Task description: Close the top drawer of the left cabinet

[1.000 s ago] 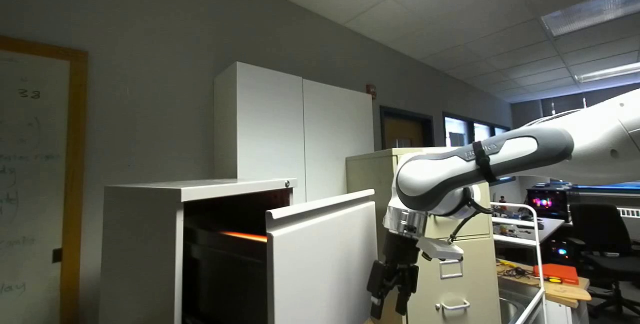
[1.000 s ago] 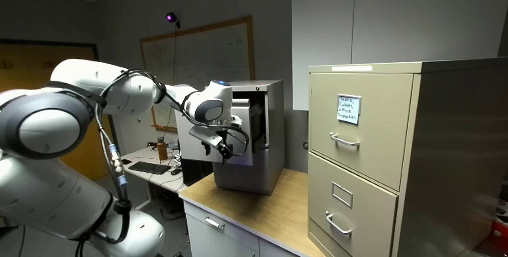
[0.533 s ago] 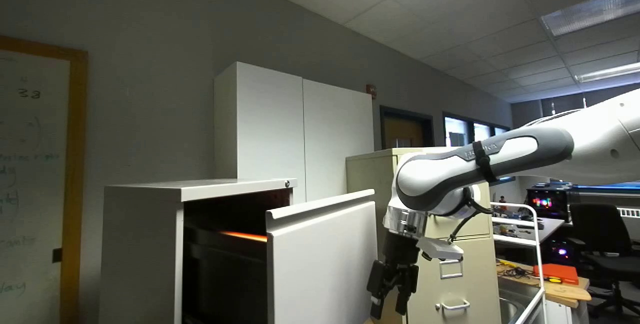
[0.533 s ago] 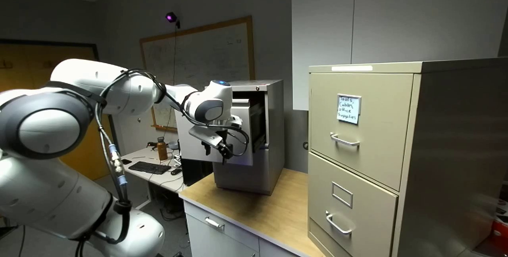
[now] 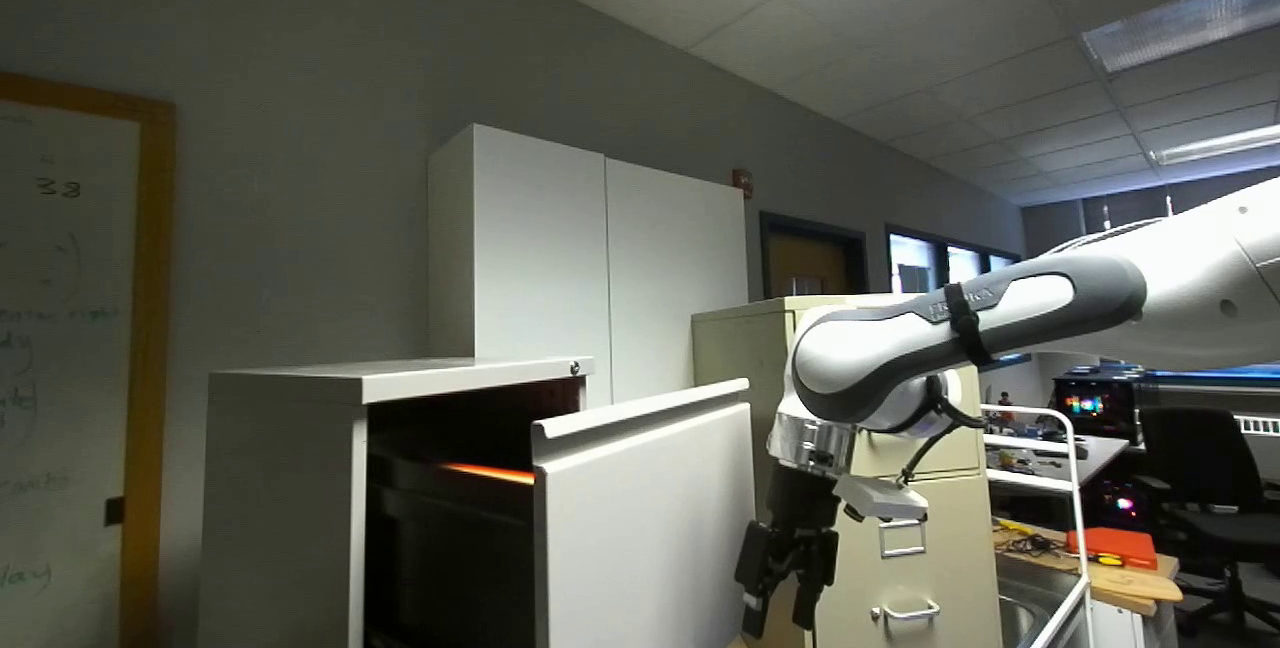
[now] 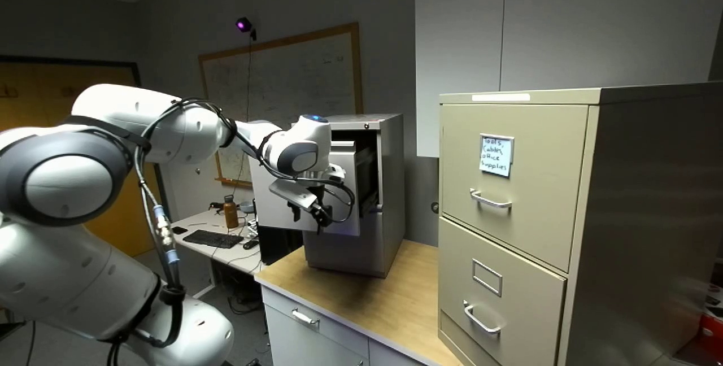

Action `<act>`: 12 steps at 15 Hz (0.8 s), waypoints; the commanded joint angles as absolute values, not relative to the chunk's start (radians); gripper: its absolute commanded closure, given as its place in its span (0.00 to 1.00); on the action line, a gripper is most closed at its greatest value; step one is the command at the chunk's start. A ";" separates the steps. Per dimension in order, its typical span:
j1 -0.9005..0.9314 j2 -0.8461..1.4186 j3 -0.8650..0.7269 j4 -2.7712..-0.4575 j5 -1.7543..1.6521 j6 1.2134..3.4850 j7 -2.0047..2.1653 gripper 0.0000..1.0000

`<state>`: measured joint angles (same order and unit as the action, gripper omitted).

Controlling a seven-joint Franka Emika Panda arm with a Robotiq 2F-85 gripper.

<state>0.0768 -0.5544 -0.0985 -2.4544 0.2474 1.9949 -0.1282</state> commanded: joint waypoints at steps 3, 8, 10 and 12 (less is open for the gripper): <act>0.053 -0.575 -0.076 -2.458 0.243 2.009 -0.126 0.00; 0.050 -0.585 -0.069 -2.462 0.234 2.019 -0.122 0.00; 0.052 -0.587 -0.067 -2.464 0.234 2.027 -0.123 0.00; 0.053 -0.591 -0.063 -2.466 0.232 2.028 -0.125 0.00</act>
